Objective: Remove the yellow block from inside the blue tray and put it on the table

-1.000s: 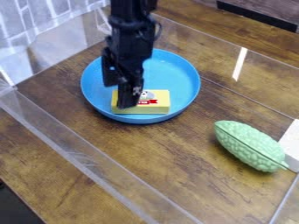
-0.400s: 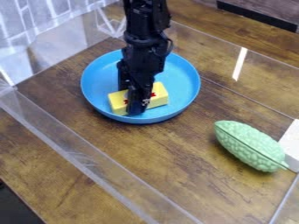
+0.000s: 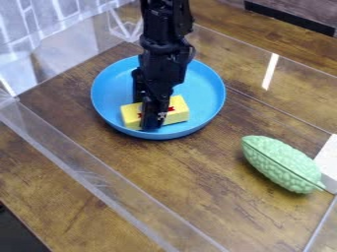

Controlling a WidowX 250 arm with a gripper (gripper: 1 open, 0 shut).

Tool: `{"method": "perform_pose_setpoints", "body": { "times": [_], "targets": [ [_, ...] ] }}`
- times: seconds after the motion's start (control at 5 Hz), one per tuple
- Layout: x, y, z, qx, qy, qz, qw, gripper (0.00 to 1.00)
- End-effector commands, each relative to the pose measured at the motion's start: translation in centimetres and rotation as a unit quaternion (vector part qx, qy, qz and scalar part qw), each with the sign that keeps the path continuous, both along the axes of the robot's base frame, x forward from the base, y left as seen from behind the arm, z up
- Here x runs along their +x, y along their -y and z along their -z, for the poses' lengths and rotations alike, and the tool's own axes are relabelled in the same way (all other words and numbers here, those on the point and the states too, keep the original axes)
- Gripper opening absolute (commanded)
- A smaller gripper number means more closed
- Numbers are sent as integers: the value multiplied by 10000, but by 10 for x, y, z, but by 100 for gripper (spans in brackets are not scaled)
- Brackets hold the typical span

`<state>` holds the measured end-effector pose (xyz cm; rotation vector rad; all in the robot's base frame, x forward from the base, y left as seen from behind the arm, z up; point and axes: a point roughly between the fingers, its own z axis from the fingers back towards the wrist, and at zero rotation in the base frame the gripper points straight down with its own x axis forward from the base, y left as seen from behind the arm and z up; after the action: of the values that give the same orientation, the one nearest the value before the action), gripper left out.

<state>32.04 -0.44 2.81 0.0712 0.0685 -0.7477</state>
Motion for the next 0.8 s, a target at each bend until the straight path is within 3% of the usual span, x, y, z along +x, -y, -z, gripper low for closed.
{"method": "perform_pose_setpoints", "body": {
  "times": [0.0, 0.2, 0.6],
  "targets": [
    [14, 8, -35, -9, 533, 210, 9984, 0],
    [17, -5, -35, 33, 562, -138, 9983, 0],
    [3, -32, -59, 123, 722, -361, 9967, 0]
  ]
}}
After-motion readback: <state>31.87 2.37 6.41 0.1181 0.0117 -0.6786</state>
